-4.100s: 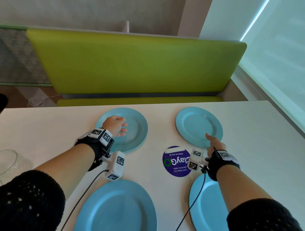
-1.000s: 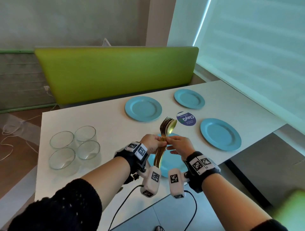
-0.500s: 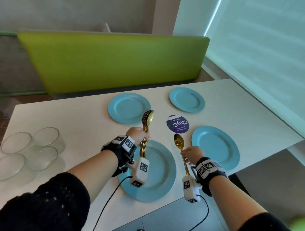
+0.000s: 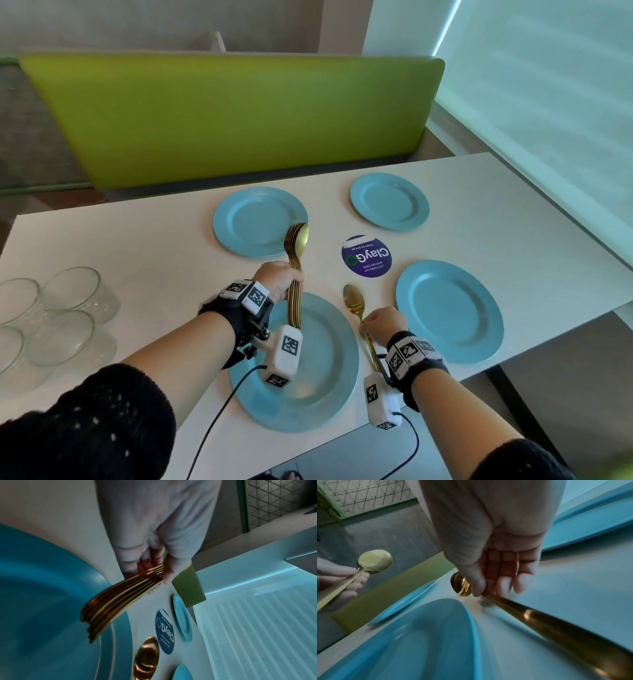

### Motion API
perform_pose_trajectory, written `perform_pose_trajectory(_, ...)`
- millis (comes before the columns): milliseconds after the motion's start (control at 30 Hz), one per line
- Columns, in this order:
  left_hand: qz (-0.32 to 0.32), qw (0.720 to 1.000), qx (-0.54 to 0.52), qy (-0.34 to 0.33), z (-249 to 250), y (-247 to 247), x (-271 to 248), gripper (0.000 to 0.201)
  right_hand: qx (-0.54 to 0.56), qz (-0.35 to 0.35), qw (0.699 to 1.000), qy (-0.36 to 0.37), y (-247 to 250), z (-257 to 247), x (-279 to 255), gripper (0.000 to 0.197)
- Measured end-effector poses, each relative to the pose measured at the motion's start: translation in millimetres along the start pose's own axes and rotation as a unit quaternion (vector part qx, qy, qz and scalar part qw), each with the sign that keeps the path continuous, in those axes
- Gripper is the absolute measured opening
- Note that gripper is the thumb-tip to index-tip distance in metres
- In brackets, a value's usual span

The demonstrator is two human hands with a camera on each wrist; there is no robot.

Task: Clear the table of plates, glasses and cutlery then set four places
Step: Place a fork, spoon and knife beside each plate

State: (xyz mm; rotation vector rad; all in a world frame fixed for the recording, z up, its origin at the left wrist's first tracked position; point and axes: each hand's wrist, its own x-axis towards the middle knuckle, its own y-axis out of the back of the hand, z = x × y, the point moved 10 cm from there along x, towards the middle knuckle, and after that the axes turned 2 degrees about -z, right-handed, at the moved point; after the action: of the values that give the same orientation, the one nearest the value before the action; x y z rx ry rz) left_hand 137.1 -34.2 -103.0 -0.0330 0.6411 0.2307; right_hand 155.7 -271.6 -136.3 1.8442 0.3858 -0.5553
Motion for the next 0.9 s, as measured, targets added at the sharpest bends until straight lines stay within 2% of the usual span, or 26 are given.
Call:
perform_pose_trajectory(33, -0.002, 1.000, -0.001, 0.000, 1, 0, 1, 0.020, 0.003, 0.009, 1.000, -0.005, 1, 1, -1, 0.026)
perform_pose_trajectory(100, -0.005, 1.000, 0.004, 0.000, 0, 0, 2, 0.007, 0.013, 0.028, 0.999, -0.013, 1, 4, -2, 0.024)
perform_pose_trajectory(467, -0.011, 1.000, -0.011, 0.005, -10, 4, 7, 0.022, 0.036, 0.057, 0.998, -0.005, 0, -3, -8, 0.022)
perform_pose_trajectory(700, -0.023, 1.000, 0.004, -0.003, -8, 7, -1, 0.018, 0.016, 0.040, 0.999, -0.011, 3, -3, -14, 0.021)
perform_pose_trajectory(733, -0.029, 1.000, 0.007, -0.006, -7, 6, -1, 0.026, 0.032, 0.041, 0.999, -0.014, 8, -2, -14, 0.021)
perform_pose_trajectory(800, -0.043, 0.999, 0.011, -0.018, -2, 5, -3, 0.028, 0.084, 0.057, 0.995, -0.008, 23, -4, -14, 0.020)
perform_pose_trajectory(900, -0.066, 0.997, 0.021, -0.035, 9, -4, -8, 0.012, 0.194, 0.067, 0.979, 0.018, 47, -18, -22, 0.015)
